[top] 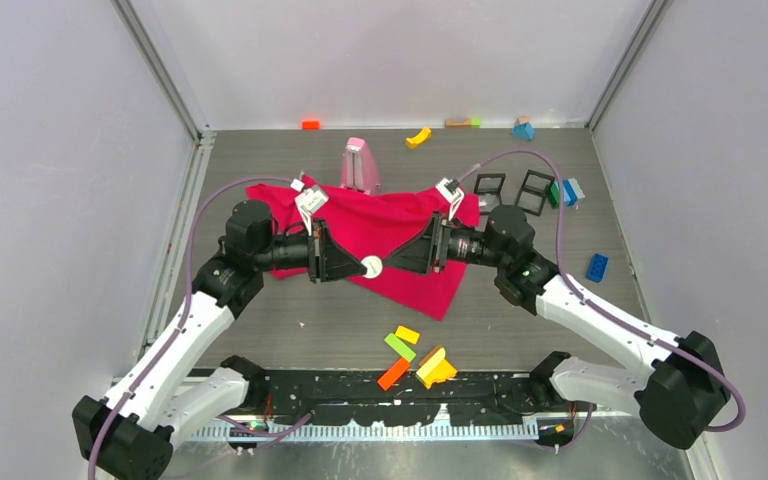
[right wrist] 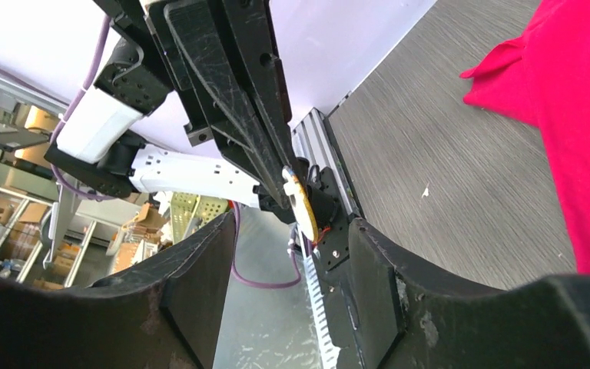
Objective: Pin the brooch onto the clothing
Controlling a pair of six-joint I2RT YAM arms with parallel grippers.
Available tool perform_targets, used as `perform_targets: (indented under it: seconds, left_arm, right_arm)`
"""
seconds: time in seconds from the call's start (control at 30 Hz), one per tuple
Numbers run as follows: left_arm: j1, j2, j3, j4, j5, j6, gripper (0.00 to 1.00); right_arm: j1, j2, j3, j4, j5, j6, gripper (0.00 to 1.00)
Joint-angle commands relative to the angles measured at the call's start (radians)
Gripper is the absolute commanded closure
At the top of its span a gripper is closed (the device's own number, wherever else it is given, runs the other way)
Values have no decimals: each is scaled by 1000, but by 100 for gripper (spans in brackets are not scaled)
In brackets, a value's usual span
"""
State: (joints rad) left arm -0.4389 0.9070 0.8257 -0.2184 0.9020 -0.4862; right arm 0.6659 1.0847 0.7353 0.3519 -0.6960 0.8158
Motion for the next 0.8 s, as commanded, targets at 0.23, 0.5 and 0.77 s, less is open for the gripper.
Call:
perform_targets:
  seconds: [0.23, 0.5, 0.77]
  left_arm:
    - [6, -16, -16, 118, 34, -21, 100]
    - [12, -16, -17, 120, 31, -24, 100]
    - [14, -13, -17, 124, 33, -28, 100]
  right_arm:
    - [50, 76, -10, 217, -3, 74, 42]
    - [58, 105, -18, 229, -24, 83, 55]
    - [58, 116, -27, 234, -24, 86, 66]
